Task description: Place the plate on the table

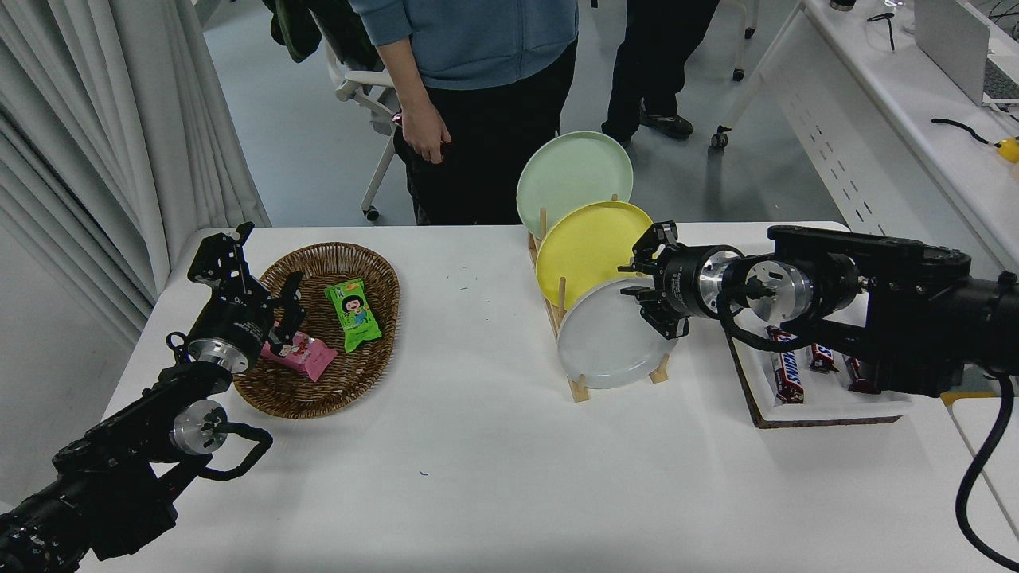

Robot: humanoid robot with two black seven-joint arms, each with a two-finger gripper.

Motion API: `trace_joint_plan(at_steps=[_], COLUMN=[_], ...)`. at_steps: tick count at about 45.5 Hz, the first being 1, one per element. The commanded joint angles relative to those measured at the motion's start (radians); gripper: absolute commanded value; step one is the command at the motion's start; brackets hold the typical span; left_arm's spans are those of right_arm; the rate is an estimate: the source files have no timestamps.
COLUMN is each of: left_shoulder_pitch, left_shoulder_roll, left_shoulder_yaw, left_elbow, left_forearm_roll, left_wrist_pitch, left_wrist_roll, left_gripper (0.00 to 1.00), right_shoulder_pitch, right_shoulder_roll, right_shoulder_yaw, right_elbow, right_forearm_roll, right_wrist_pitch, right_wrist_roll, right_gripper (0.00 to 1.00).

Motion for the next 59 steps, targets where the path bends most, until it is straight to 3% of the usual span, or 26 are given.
trace_joint_plan(at_steps=[1,37,59], left_shoulder_pitch=[-0.001,-0.001,-0.001], left_shoulder_roll=[0.0,0.0,0.0], left_shoulder_yaw=[0.0,0.0,0.0], left_elbow=[0.0,0.0,0.0], left_forearm_roll=[0.0,0.0,0.0], left_wrist_pitch=[0.0,0.0,0.0], left_wrist_roll=[0.0,0.0,0.0], left_gripper=[1.0,1.0,1.0], right_shoulder_pitch=[0.001,0.002,0.037], right_shoulder_roll=[-0.001,0.002,-0.055], right_shoulder_yaw=[0.006,0.018,0.165], right_elbow=[-0.004,-0.017,-0.016], right_forearm_roll=[-0.002,-0.01,-0.011], right_wrist_pitch=[0.001,0.024,0.059], right_wrist_roll=[-0.004,-0.049,-0.182], right_gripper=[0.21,0.0,0.0])
